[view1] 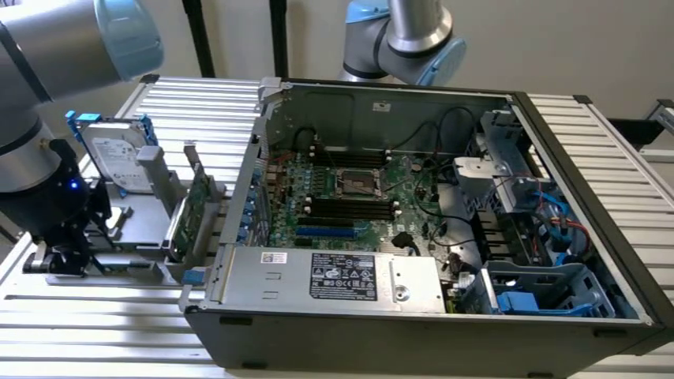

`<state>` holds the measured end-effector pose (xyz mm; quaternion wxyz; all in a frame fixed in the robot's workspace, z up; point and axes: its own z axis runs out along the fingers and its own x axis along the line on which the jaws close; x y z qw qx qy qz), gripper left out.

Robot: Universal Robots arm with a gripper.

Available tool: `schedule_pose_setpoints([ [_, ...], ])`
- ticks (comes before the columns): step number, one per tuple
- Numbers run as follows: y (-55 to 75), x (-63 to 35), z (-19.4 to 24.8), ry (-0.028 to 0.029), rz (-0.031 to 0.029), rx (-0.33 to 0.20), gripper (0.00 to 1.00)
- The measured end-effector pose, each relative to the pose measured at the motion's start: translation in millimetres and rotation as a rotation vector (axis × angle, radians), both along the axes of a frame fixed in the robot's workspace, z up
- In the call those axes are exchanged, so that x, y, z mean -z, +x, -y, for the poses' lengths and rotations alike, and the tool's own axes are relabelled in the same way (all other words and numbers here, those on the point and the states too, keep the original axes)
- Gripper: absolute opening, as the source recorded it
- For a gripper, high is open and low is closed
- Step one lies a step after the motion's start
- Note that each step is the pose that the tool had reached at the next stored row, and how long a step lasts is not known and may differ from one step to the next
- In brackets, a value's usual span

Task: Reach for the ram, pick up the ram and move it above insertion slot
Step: 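Pick up the ram and move it above insertion slot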

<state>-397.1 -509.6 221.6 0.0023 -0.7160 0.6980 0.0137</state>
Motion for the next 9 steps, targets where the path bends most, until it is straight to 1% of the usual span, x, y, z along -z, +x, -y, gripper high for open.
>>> schedule_pose_setpoints([
  [4, 0.0, 7.3, 0.0, 0.0019, 0.0000, 0.000, 0.42],
  [8, 0.0, 14.5, 0.0, 0.0069, 0.0000, 0.000, 0.42],
  [9, 0.0, 16.1, 0.0, 0.0089, 0.0001, 0.000, 0.42],
])
